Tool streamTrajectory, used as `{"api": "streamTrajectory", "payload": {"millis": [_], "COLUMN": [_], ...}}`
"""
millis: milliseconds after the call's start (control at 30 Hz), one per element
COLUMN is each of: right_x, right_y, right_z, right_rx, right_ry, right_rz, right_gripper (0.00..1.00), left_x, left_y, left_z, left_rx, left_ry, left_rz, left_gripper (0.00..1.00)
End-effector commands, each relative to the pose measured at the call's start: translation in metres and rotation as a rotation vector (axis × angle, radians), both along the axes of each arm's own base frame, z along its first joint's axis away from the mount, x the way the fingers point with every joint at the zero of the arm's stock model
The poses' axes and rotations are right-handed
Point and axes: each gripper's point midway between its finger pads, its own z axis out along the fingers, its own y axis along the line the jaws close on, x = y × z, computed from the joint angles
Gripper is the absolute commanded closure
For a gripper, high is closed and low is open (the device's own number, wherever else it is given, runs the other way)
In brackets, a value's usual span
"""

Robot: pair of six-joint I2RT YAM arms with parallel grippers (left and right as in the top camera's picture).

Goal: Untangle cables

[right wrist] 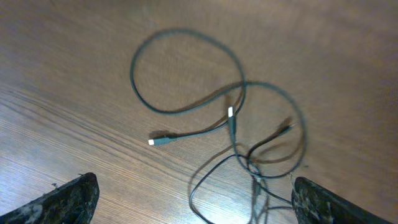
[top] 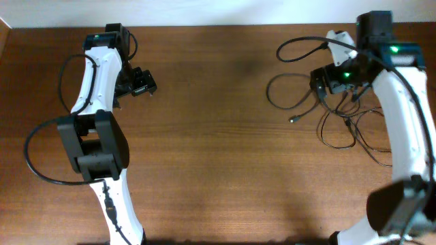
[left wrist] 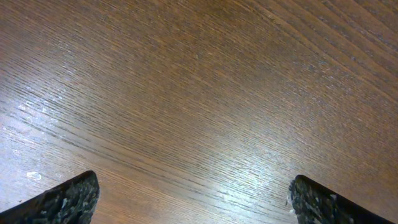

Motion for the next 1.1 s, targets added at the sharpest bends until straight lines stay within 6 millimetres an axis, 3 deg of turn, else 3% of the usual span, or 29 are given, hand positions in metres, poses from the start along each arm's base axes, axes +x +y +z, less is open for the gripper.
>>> {"api": "streamTrajectory", "payload": {"millis": [0,100,200,367,633,800,900,1067], "right_x": [-0.020,-0.044,-0.065,-0.089,-0.142,-0.191,-0.217,-0.267], "right_y": [0.001,0.002,0.003,0.004,0.006,0.007,0.009,0.031], "right_z": [0.055,0.105,0.138,0.168,0.220,0.251,0.258,0.276], "right_rx": [0.011,0.007,0.004,0.001,-0.005,-0.009,-0.010,0.049], "right_ry": [-0.141,-0.274,-0.372,-0.464,-0.646,-0.777,-0.817,-0.932], "right_rz": [-0.004,-0.003,-0.003,-0.002,0.000,0.002,0.003,0.129], "right_gripper": [0.02,0.02,0.02,0.02,0.02,0.02,0.02,0.01], "left_x": [0.002,0.002,0.002,0.002,0.002,0.002,0.002,0.001], "left_y": [0.002,0.002,0.002,0.002,0.002,0.002,0.002,0.002], "left_z": [0.004,0.004,0.004,0.004,0.004,0.004,0.004,0.003], "left_rx": [0.008,0.008,0.008,0.008,0.008,0.008,0.008,0.008], "left_ry": [-0.010,-0.010,-0.010,-0.010,-0.010,-0.010,-0.010,-0.010], "left_rz": [0.012,0.012,0.012,0.012,0.012,0.012,0.012,0.012], "left_gripper": [0.01,0.01,0.01,0.01,0.01,0.01,0.01,0.01]}}
